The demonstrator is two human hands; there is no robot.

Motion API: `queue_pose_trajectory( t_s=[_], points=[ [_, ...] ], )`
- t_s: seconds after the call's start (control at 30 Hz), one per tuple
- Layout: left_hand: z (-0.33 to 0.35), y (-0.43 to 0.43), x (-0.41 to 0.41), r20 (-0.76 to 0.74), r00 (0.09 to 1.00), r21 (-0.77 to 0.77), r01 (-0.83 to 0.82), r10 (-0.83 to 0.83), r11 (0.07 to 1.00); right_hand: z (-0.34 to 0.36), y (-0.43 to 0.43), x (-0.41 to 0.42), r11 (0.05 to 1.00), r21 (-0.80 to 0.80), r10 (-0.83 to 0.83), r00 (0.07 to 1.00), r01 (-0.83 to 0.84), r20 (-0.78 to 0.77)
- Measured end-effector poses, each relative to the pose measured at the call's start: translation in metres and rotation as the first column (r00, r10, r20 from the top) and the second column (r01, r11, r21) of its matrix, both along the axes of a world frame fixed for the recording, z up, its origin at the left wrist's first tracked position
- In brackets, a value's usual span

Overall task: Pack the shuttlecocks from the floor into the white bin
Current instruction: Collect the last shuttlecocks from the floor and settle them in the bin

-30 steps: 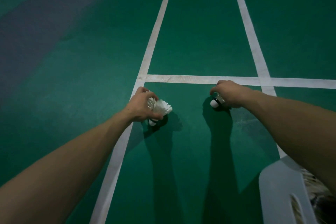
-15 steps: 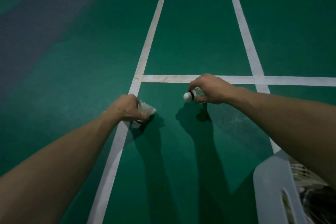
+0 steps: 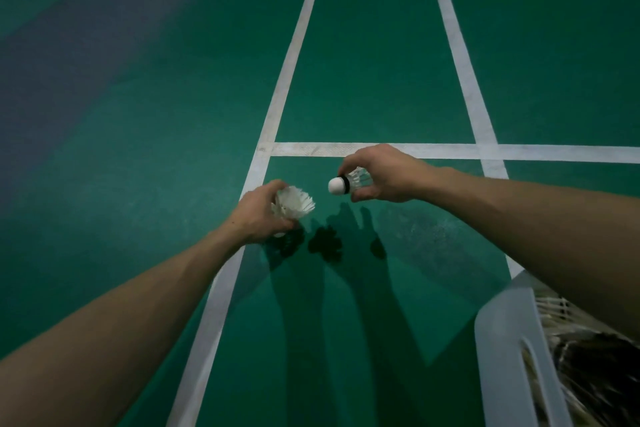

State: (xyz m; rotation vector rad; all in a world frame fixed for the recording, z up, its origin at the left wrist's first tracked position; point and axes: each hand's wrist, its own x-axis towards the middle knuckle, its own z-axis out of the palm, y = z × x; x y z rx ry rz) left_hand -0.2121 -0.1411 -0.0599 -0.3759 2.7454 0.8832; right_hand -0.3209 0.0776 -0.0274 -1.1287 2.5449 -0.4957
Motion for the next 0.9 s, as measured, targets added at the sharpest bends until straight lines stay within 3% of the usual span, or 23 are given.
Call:
queue_pose_trajectory(
  t_s=[0.27, 0.4, 0.53, 0.7, 0.9],
  points=[
    [0.007, 0.021, 0.007, -0.062, 0.995, 0.013, 0.081, -0.080, 0.997, 0.015, 0.012, 0.015, 1.000, 0.014, -0.019, 1.000, 0.019, 0.007],
    [0.035, 0.048, 0.005, -0.110, 0.993, 0.150, 0.045, -0.029, 0.988, 0.041, 0.029, 0.027, 0.998, -0.013, -0.057, 0.998, 0.056, -0.030],
    [0.078, 0.084, 0.005, -0.153, 0.986, 0.284, 0.110, -0.069, 0.953, 0.083, 0.057, 0.046, 0.998, -0.019, -0.065, 0.995, 0.064, -0.078],
    [0.141, 0.129, 0.021, -0.240, 0.952, 0.177, 0.238, -0.193, 0.955, 0.140, 0.115, 0.078, 0.991, -0.052, -0.130, 0.985, 0.125, -0.114],
    [0.210, 0.176, 0.059, -0.198, 0.939, 0.158, 0.313, -0.281, 0.936, 0.185, 0.189, 0.128, 0.964, -0.118, -0.251, 0.963, 0.240, -0.092]
  ],
)
